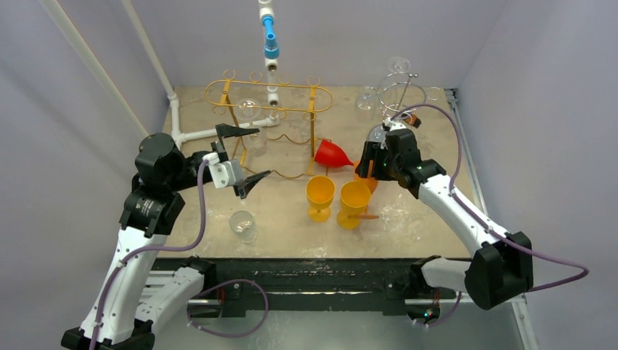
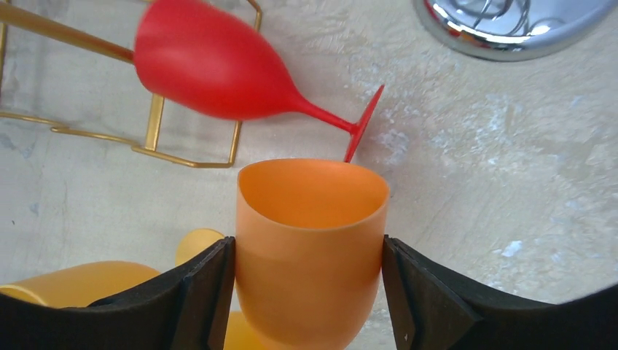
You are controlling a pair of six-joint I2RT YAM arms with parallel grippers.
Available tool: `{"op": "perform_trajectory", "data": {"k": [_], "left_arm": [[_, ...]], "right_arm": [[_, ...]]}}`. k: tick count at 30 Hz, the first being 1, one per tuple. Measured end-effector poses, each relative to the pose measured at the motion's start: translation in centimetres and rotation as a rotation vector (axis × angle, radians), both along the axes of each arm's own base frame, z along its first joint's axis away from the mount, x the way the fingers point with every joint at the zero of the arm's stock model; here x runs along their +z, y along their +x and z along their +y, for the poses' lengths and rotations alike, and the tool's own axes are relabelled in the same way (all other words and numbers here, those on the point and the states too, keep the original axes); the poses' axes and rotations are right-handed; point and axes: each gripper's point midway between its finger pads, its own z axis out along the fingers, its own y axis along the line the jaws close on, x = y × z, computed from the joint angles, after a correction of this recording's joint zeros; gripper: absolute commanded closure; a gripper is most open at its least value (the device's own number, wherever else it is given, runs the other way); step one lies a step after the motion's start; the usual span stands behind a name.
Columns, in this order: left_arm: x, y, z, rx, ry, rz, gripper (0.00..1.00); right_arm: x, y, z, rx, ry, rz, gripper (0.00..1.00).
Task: Place the wine glass upside down on the wine glass rack
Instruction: Pick up the wine glass at the center of the board, then turn the wine glass upside down at the wine rack.
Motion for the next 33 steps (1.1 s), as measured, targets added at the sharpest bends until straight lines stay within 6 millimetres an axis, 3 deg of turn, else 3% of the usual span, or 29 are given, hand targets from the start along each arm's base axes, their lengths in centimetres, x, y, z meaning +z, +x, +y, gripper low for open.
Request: {"op": "perform_trajectory", "data": {"k": [6, 10, 14, 21, 25, 28, 33], "left_arm": [[0.0, -0.1, 0.0, -0.001, -0.001, 0.000, 0.01], [0.2, -0.2, 0.0, -0.001, -0.013, 0.015, 0.00], [0.4, -0.1, -0.2, 0.003, -0.043, 0.063, 0.00], [1.5, 1.4, -0.9, 0.040, -0.187, 0.242, 0.00], [2.0, 2.8, -1.8, 0.051, -0.306, 0.436, 0.00], [2.5, 3.8, -2.6, 0.036, -0.395, 0.567, 0.00], [4.1, 4.2, -3.4, -0.007, -0.507, 0.680, 0.00]], "right_arm": [[3.8, 1.1, -2.3, -0.043, -0.021, -0.060, 0.44], [7.5, 1.7, -3.7, -0.076, -0.021, -0.121, 0.43], [13.0, 1.8, -4.2, -0.081, -0.006, -0.224, 0.43], [24.4, 1.2, -4.1, -0.077, 0.077, -0.475, 0.46], [29.9, 0.7, -2.9, -0.044, 0.193, -0.649, 0.47], [33.4, 0.4, -0.9, 0.005, 0.278, -0.762, 0.48], [38.1, 0.0, 4.9, 0.143, 0.421, -0.900, 0.48]]}}
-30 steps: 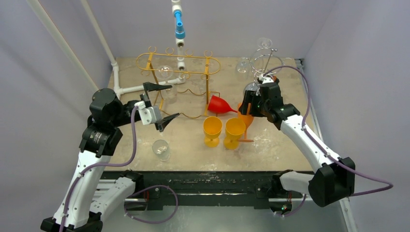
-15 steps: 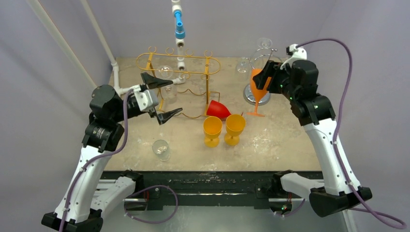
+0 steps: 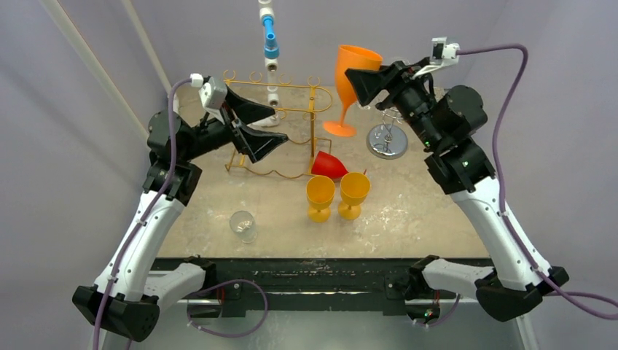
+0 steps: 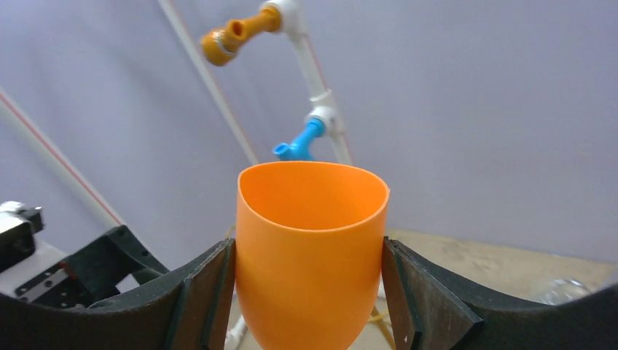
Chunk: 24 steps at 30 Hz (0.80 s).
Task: Place the wine glass upside down on the wine glass rack
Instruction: Turn the wine glass upside down at the wine rack.
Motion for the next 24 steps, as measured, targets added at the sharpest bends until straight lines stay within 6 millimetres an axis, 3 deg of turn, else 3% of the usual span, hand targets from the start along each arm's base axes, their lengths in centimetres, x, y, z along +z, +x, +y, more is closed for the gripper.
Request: {"op": "perform_trajectory", "data": {"k": [5, 11, 15, 24], "left_arm": [[1.3, -0.8, -0.2, -0.029, -0.074, 0.061, 0.00], [1.3, -1.6, -0.1, -0.041, -0.141, 0.204, 0.00], [1.3, -1.2, -0.4, -0.043, -0.182, 0.334, 0.00], [2.7, -1.6, -0.6, -0.079, -0.220, 0.402, 0.04]], "right_arm": [[2.7, -1.6, 4.5, 0.094, 0.065, -0.146, 0.49], [6.2, -5.3, 8.1, 0.169, 0.137, -0.364, 0.50], [7.5, -7.2, 10.4, 0.189, 0.135, -0.458, 0.50], [9.5, -9.0, 11.1, 0.097, 0.115, -0.600, 0.51]]}}
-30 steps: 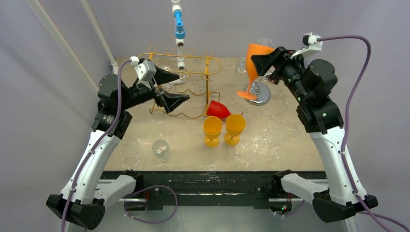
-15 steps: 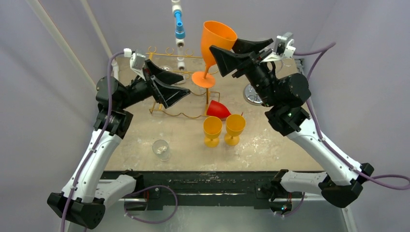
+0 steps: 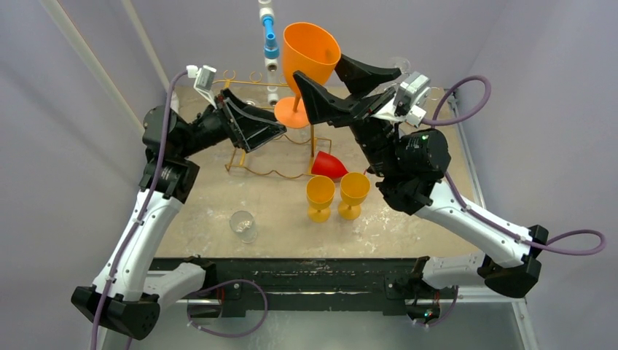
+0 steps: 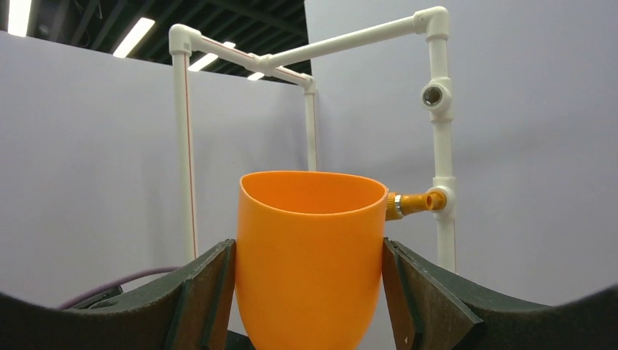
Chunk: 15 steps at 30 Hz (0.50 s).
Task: Place the wine glass upside down on the wine glass rack
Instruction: Turn the wine glass upside down at the wine rack.
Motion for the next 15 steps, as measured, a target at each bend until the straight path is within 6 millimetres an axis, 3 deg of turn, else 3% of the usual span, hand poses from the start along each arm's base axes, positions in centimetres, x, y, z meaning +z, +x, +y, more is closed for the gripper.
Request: {"op": "perform_trajectory", "data": {"k": [4, 15], "left_arm": [[0.8, -0.8, 0.2, 0.000, -0.010, -0.022, 0.02], [2.7, -2.6, 0.8, -0.002, -0.036, -0.084, 0.00]], "right_arm": [[0.5, -0.5, -0.2, -0.019, 0.010, -0.027, 0.52], [-0.5, 0.5, 0.3, -0.093, -0.052, -0.025, 0.55]]}}
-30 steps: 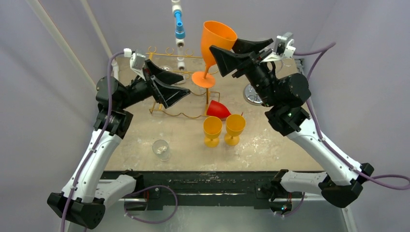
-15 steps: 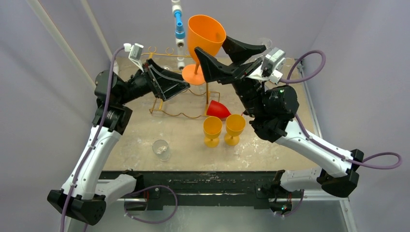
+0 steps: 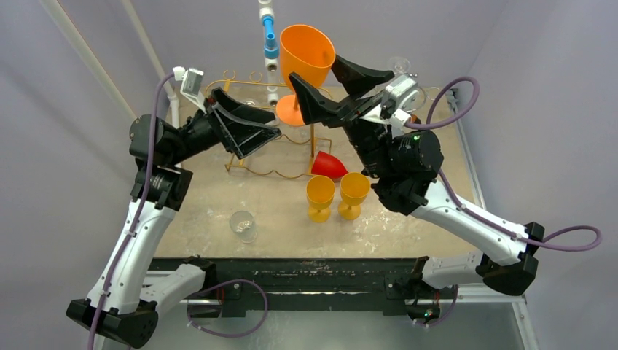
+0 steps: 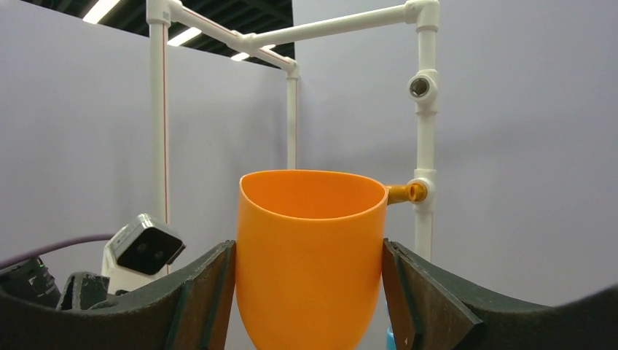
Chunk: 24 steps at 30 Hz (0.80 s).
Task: Place the wine glass upside down on the wine glass rack
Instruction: Turn the wine glass upside down at the wine rack.
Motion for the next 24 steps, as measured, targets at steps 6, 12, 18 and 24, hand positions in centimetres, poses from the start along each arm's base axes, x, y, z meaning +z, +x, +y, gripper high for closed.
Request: {"op": "perform_trajectory", "data": {"k": [6, 12, 18, 24], "left_arm": [[-0.1, 0.9, 0.1, 0.037, -0.009, 0.018, 0.11], [-0.9, 2.3, 0.0, 0.054, -0.001, 0.052, 0.74], [-0.9, 4.0, 0.8, 0.131, -0.026, 0.079, 0.87], [-1.0, 3.9, 0.7, 0.128, -0.022, 0.079, 0.57]], "right_arm": [[-0.4, -0.4, 1.3, 0.026, -0.006, 0.004, 0.55], [-1.0, -0.9, 3.3, 0.047, -0.008, -0.010, 0.56], [-0.5, -1.9, 3.4, 0.036, -0.017, -0.054, 0.56], [-0.6, -2.2, 3.5, 0.034, -0.009, -0.078, 0.57]]}}
